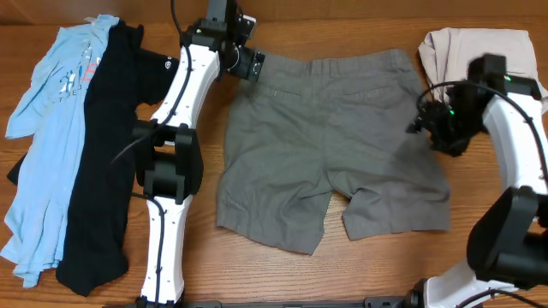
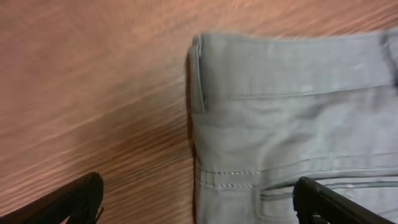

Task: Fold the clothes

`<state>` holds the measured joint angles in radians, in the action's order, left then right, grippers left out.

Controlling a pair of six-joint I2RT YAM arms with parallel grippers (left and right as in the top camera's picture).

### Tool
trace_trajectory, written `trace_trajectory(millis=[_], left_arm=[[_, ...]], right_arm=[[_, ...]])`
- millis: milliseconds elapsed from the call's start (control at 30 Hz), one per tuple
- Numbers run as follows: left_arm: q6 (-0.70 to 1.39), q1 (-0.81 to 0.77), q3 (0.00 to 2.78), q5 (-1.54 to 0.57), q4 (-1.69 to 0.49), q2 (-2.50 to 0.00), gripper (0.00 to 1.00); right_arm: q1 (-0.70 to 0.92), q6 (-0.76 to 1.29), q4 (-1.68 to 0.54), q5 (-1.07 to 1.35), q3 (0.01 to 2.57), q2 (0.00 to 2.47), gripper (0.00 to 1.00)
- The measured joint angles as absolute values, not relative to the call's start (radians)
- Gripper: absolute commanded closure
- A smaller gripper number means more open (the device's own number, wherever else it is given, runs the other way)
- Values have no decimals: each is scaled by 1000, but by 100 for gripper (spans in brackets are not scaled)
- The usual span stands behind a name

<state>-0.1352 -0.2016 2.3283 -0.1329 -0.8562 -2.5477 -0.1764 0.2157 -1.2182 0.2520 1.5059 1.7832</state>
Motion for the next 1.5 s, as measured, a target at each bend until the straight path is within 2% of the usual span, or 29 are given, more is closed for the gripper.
trace_trajectory(millis=[133,200,233,267,333,400,567,667,733,800,867,933,1067,1267,1500], left_arm=[[-139,-200,2328,-181,-852,-2600,1],[-144,-203,2329,-199,-849,-2617,13],[-147,-203,2329,-212,-848,-2617,22],[-152,-203,2329,-224,-849,-2617,42],[-149,-203,2329,-237,-851,-2619,73],[-149,-203,2329,-249,-860,-2621,96],[-71,-203,2341,-210,-956,-2621,96],[53,-203,2363,-112,-1092,-2616,95],[113,-196,2371,-57,-1201,-2612,81],[156,-182,2372,-3,-1347,-2609,78],[181,-160,2371,33,-1448,-2609,80],[195,-129,2358,68,-1545,-2611,89],[218,-67,2345,114,-1651,-2623,96],[234,4,2341,123,-1687,-2628,95],[225,13,2304,72,-1686,-2619,90]], right_arm=[[-125,213,-1222,263,1525,1741,25],[-123,212,-1229,262,1525,1738,25],[-123,212,-1232,262,1525,1738,26],[-123,213,-1235,262,1525,1738,26],[-123,212,-1238,262,1525,1738,26],[-123,213,-1242,262,1525,1738,26],[-123,212,-1254,263,1525,1738,26],[-123,212,-1258,262,1525,1738,26],[-122,212,-1256,262,1525,1738,26],[-119,212,-1248,262,1525,1738,26],[-112,212,-1223,262,1524,1738,26],[-98,213,-1190,262,1521,1738,26],[-45,213,-1114,262,1481,1739,26],[53,230,-1059,262,1450,1771,25],[111,235,-1063,262,1436,1810,25]])
